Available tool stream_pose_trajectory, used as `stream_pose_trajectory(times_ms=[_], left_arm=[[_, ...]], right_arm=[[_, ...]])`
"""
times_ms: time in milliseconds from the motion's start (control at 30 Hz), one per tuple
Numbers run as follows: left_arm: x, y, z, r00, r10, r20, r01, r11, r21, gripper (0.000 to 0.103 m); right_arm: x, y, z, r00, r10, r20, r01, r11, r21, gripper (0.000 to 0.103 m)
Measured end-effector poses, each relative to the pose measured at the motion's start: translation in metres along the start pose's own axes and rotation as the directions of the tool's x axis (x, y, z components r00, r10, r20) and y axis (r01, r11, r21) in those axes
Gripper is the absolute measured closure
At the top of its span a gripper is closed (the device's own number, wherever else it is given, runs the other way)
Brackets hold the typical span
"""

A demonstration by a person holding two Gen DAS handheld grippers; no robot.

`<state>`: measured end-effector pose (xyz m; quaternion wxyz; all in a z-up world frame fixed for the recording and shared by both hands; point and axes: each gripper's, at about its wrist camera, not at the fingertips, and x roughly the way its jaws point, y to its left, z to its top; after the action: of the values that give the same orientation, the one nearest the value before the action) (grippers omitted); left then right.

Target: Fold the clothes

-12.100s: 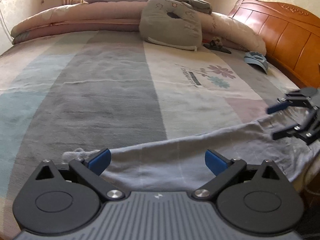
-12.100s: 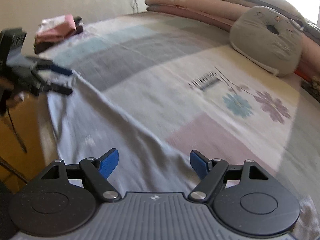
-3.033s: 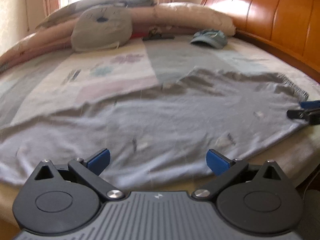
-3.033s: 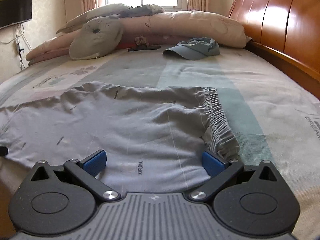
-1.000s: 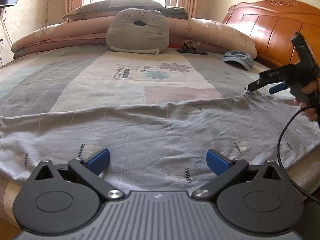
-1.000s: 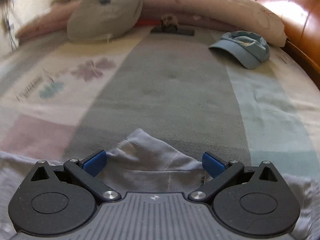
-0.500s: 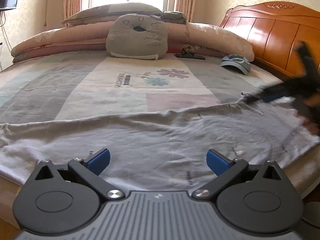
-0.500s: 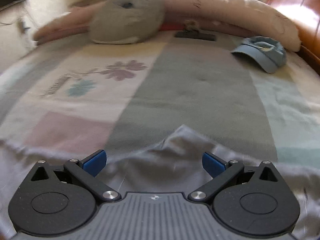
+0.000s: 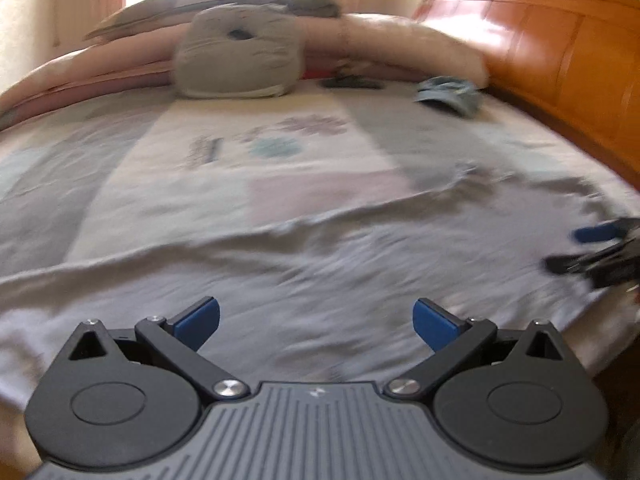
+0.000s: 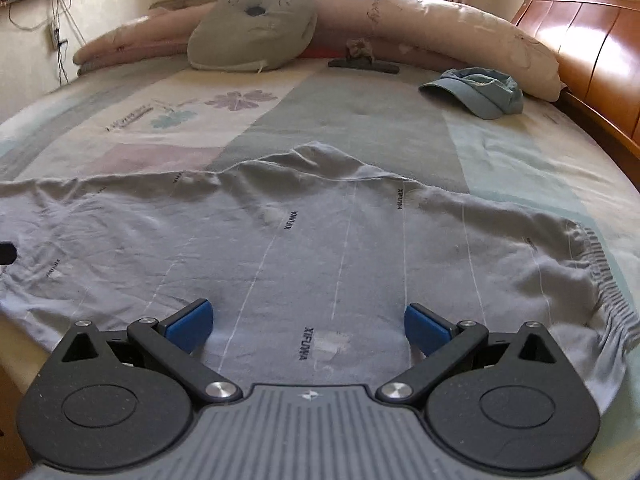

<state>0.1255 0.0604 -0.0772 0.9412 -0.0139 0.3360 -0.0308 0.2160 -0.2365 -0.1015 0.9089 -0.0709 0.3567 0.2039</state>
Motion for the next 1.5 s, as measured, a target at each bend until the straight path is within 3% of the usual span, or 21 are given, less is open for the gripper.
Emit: stream_pose_trajectory(times_ms=[200, 300, 400, 567, 700, 867, 1033, 1300, 1400, 1500], left_arm=[[0.025, -0.032, 0.013, 0.999, -0.049, -0.016, 0.050, 0.995, 0.083, 0.001], [0.037, -0.038, 0.020, 0.996, -0.084, -0.010, 0.084, 0.992, 0.090, 0.001], [0.052, -0.036, 0.027, 0.994, -0.110, -0.014, 0.110, 0.991, 0.073, 0.001], [0.080, -0.020, 0.034, 0.999, -0.036, -0.036, 0.037, 0.999, 0.023, 0.001], [0.072, -0.014, 0.043, 0.999, -0.044, -0.025, 0.043, 0.998, -0.037, 0.001], [0.072, -0.022, 0.037, 0.995, -0.086, -0.049, 0.086, 0.996, -0.010, 0.001], [0.071, -0.025, 0.035, 0.998, -0.007, -0.058, 0.005, 1.000, -0.025, 0.001], [0.025, -0.031, 0.007, 0.999, -0.031, 0.020, 0.032, 0.998, -0.062, 0.001], [0.023, -0.021, -0.007, 1.000, -0.016, -0.006, 0.016, 0.996, -0.088, 0.001], [0.007, -0.006, -0.012, 1.000, -0.010, 0.018, 0.012, 0.996, -0.094, 0.001]], right_arm=[[-0.003, 0.001, -0.009, 0.999, -0.001, 0.054, 0.002, 1.000, -0.008, 0.000], [-0.012, 0.002, -0.019, 0.996, -0.004, 0.086, 0.005, 1.000, -0.010, 0.000], [-0.013, 0.003, -0.015, 0.998, -0.013, 0.060, 0.012, 1.000, 0.016, 0.000], [-0.015, 0.007, -0.019, 0.998, -0.018, 0.053, 0.017, 1.000, 0.021, 0.000], [-0.018, 0.006, -0.020, 0.999, -0.013, 0.049, 0.011, 0.999, 0.032, 0.000], [-0.027, 0.006, -0.019, 0.998, 0.010, 0.057, -0.013, 0.999, 0.048, 0.000], [-0.033, 0.010, -0.017, 0.996, 0.036, 0.084, -0.040, 0.998, 0.048, 0.000], [-0.035, 0.012, -0.015, 0.992, 0.058, 0.112, -0.066, 0.995, 0.070, 0.000], [-0.030, 0.014, -0.016, 0.993, 0.072, 0.093, -0.079, 0.993, 0.083, 0.000], [-0.027, 0.019, -0.017, 0.993, 0.081, 0.086, -0.088, 0.993, 0.080, 0.000]])
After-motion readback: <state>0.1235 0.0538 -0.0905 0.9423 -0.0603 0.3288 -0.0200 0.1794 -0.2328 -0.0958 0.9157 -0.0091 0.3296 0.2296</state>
